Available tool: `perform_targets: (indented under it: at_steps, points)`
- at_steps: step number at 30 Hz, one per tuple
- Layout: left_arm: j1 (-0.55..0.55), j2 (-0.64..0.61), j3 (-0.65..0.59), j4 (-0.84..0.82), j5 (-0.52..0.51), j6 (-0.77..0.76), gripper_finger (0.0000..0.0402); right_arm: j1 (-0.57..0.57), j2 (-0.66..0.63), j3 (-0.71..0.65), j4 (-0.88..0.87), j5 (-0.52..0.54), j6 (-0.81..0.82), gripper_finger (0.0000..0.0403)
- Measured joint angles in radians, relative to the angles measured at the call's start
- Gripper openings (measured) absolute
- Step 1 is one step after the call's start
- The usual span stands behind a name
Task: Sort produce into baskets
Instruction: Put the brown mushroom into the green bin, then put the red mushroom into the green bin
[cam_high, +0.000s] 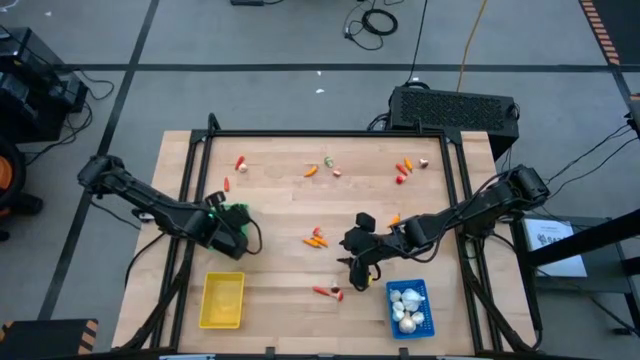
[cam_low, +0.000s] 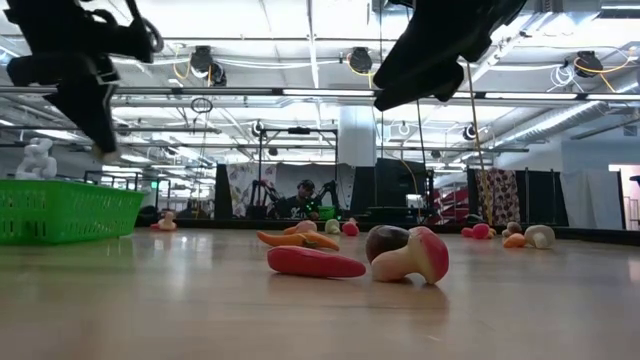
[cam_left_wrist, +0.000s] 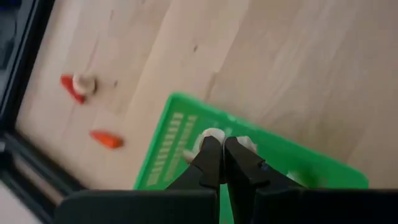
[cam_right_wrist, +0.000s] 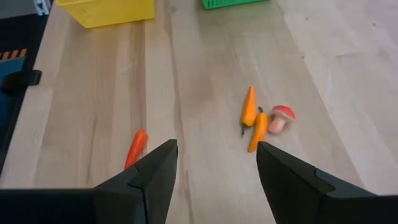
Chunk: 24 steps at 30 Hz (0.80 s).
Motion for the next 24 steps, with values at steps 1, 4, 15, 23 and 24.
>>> perform_targets:
  at_steps: [1, 4, 15, 23, 24]
  points:
    - [0.0, 0.0, 0.0, -0.012, 0.008, -0.018, 0.0013, 0.0, 0.0, 0.0, 0.0, 0.0, 0.0, 0.021]
    - [0.0, 0.0, -0.017, -0.011, 0.04, -0.022, 0.0013, 0.0, 0.0, 0.0, 0.0, -0.001, 0.0, 0.021]
    - [0.001, 0.0, -0.055, -0.013, 0.064, -0.02, 0.0089, 0.0, 0.0, 0.0, 0.0, -0.001, 0.0, 0.021]
    - [0.001, 0.0, -0.055, 0.027, 0.024, -0.015, 0.0133, -0.003, 0.0, 0.0, 0.0, 0.104, 0.003, 0.021]
    - [0.001, 0.0, -0.056, 0.055, 0.01, 0.001, 0.0134, -0.007, 0.0, 0.0, 0.0, 0.134, 0.007, 0.021]
